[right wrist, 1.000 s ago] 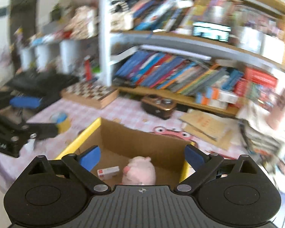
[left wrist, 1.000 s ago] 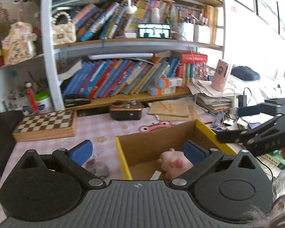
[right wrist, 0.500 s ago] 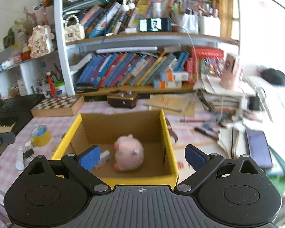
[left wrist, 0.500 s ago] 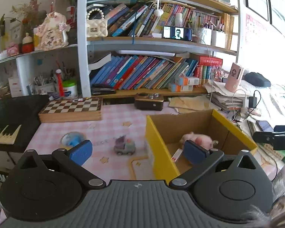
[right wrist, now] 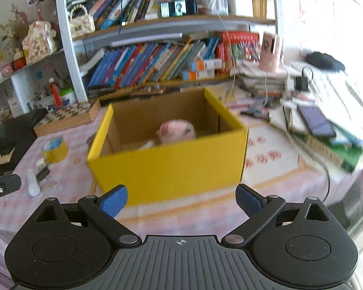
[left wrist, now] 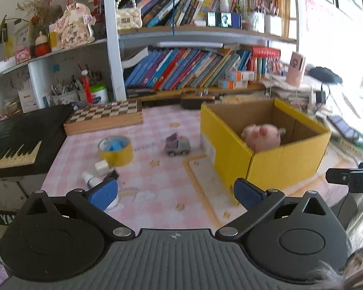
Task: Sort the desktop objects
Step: 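Withdraw both tools from the yellow box back over the table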
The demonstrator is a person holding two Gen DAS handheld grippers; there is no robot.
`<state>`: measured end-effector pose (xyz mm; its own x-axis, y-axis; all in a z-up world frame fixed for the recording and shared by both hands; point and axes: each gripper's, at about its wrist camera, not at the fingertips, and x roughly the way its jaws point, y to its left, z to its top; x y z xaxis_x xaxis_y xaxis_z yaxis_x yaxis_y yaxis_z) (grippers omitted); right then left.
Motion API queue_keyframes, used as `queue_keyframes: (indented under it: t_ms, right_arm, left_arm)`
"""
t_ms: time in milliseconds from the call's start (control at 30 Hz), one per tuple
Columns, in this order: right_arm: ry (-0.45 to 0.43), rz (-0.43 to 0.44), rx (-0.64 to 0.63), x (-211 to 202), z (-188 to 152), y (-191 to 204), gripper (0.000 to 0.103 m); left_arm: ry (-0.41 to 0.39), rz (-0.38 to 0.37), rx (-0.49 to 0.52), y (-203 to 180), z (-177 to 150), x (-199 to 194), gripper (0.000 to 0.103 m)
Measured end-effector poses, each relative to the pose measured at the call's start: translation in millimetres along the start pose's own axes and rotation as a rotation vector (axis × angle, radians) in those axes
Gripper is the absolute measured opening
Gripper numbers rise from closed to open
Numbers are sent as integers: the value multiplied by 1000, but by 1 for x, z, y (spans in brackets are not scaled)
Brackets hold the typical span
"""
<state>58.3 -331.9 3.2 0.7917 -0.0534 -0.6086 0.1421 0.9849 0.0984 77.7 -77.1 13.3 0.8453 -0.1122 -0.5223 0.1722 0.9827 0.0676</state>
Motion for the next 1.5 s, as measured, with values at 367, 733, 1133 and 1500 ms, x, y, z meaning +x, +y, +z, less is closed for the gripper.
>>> queue_keyframes:
  t_ms: [367,733,1133,1500]
  right_arm:
    - [79,-2,-26,-12,-33,39,98]
    - [113,27,-37,-18,-49,68,98]
    - [121,71,-114,-19,-53,106,98]
    - [126,108,-160,-13,-49,132,98]
  left_arm:
    - [85,-32,-16,29,-28,-11,103]
    - [113,-26,-15,55,-49,-31,103]
    - [124,5,-57,84,-61,-40,103]
    - [118,33,-81,104,-62,-41,103]
